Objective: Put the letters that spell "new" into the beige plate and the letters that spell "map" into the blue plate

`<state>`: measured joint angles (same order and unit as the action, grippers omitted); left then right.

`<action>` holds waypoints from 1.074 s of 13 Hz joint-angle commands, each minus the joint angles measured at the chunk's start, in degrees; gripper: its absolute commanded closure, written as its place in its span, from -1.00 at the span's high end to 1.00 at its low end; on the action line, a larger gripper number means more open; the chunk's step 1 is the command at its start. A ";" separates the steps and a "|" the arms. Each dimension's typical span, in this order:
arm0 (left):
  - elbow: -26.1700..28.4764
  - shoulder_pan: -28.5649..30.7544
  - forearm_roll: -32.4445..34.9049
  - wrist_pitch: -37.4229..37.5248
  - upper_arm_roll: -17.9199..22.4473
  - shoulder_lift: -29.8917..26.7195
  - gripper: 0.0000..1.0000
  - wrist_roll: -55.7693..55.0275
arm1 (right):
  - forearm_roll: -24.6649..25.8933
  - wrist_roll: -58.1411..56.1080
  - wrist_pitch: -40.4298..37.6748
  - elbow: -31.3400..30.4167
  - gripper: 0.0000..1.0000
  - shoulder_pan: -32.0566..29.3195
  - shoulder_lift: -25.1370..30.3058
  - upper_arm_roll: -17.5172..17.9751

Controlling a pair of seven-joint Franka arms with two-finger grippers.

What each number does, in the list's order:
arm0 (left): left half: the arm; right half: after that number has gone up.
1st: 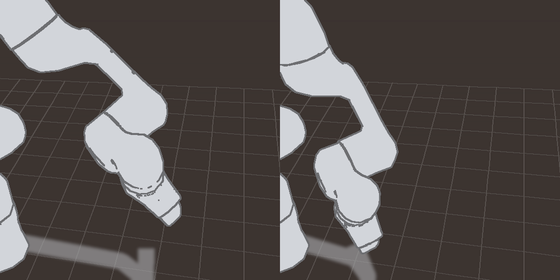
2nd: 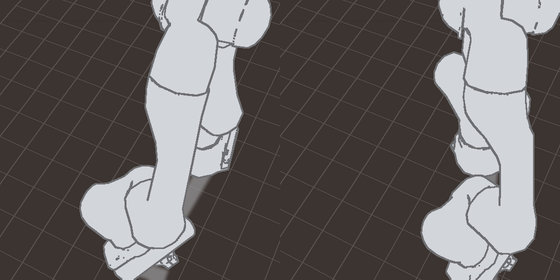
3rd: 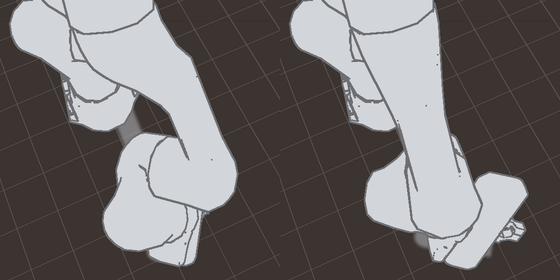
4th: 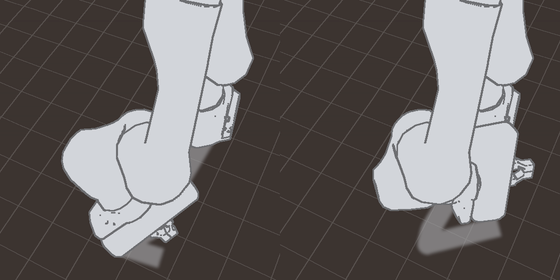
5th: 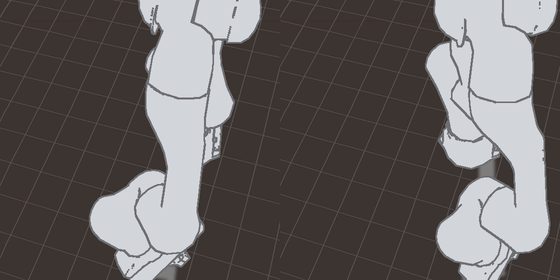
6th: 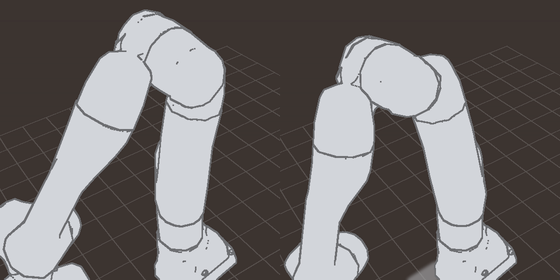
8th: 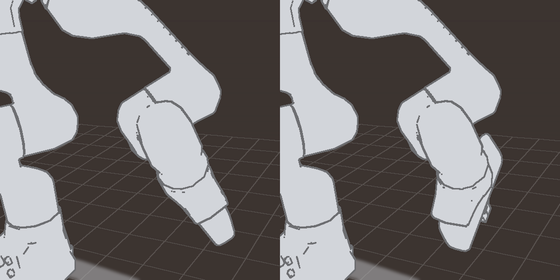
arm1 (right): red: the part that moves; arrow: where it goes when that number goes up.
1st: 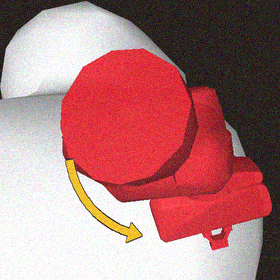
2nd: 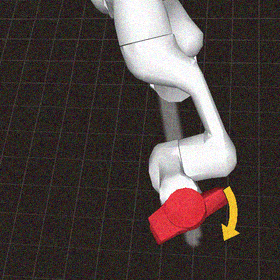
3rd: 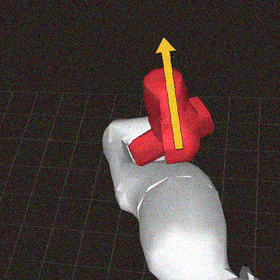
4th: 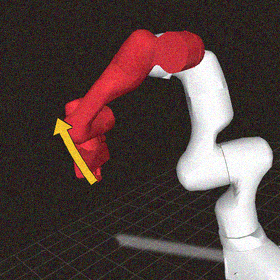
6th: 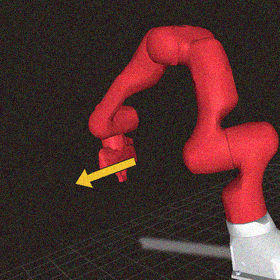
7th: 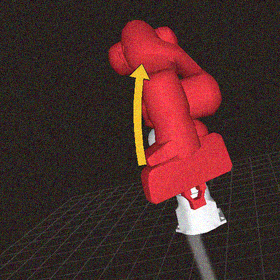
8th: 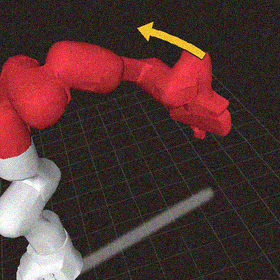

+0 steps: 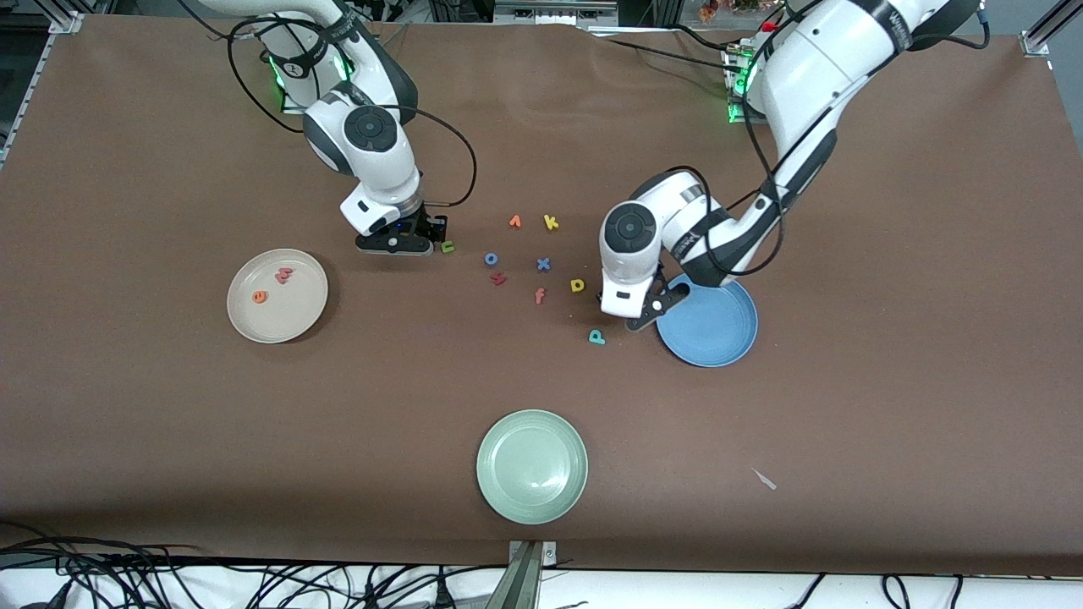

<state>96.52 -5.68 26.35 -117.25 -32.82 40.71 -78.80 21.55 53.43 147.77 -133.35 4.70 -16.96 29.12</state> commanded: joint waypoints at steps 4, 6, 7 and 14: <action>0.86 7.16 -2.79 7.92 -0.58 -3.35 -1.00 30.15 | 11.73 11.67 2.78 0.98 0.35 1.98 -5.88 0.76; 0.95 8.66 -2.79 7.92 -0.58 -1.96 -0.74 37.37 | 16.84 16.34 2.87 1.07 0.35 2.16 -7.03 0.76; 0.95 9.28 -2.79 7.92 -0.50 -1.51 0.57 40.88 | 17.47 16.96 2.96 1.16 0.35 2.42 -7.64 0.76; -2.21 6.93 -7.36 3.37 -2.08 -2.30 1.00 33.74 | 19.05 16.97 5.86 1.34 0.34 2.77 -9.32 0.67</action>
<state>95.34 4.18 20.54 -111.71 -34.97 38.77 -40.80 38.26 68.84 152.83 -132.99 7.22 -24.77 29.67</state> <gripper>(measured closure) 0.057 0.322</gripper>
